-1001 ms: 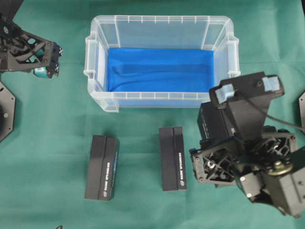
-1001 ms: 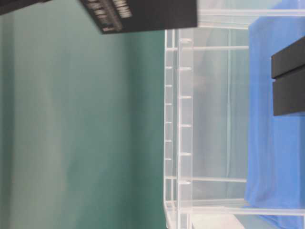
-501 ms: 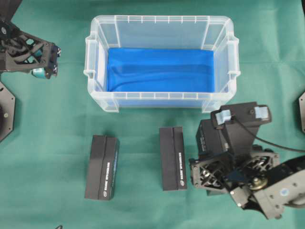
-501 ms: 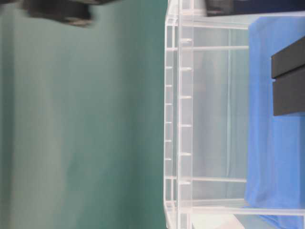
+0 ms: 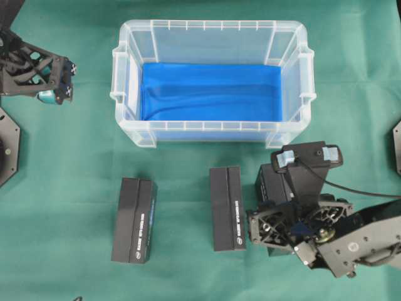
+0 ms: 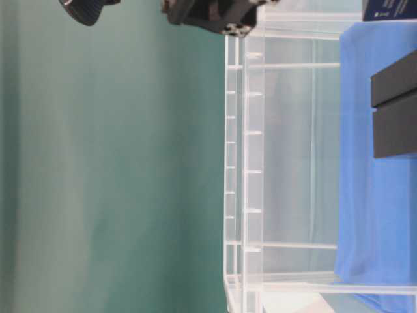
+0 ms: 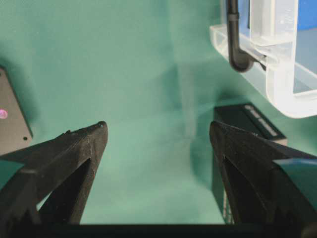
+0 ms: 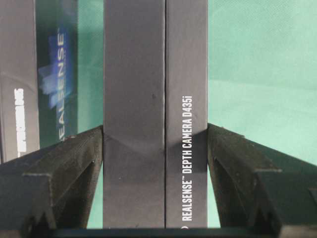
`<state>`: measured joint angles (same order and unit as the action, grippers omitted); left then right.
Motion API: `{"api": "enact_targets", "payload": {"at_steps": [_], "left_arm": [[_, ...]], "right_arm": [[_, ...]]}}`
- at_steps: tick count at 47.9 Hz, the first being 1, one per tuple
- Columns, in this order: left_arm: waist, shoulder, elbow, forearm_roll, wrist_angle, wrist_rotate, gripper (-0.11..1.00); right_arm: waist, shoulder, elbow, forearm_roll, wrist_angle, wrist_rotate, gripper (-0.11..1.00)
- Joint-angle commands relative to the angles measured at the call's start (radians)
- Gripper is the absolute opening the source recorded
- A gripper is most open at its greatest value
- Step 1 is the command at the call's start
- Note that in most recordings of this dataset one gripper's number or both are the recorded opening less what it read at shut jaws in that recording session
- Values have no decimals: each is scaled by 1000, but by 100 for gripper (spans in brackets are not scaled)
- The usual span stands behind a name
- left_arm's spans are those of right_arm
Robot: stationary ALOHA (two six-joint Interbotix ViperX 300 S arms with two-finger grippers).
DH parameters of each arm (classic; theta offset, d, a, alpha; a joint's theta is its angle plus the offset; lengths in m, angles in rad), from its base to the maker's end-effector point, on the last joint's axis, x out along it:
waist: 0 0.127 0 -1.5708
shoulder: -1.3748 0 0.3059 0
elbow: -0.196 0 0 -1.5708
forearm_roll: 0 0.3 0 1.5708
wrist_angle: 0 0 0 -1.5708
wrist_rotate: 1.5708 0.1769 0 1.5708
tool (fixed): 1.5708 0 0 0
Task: Take out the box from the case.
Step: 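Lower the boxes onto the cloth and open the right gripper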
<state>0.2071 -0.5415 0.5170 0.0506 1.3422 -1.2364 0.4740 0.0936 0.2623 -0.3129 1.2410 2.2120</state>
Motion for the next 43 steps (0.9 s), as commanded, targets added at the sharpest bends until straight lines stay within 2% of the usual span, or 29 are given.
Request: {"api": "enact_targets", "payload": {"at_steps": [1,23,40,43], "left_arm": [[-3,-8,-11,0,-3,2,87],[-3,-6,-11,0,-5,2,87],[-3,-6,-12,0,-5,2,87],[-3,-5,-12,0,-5,2,87]], "right_arm": [[-3,-15,-9,-3,-6,2,67],[-6,-17,21,-5,-91,-5,67],[-6,-28,38,-5,-94,-2,67],[-6,-28,38,-5,-94,-3,73]]}}
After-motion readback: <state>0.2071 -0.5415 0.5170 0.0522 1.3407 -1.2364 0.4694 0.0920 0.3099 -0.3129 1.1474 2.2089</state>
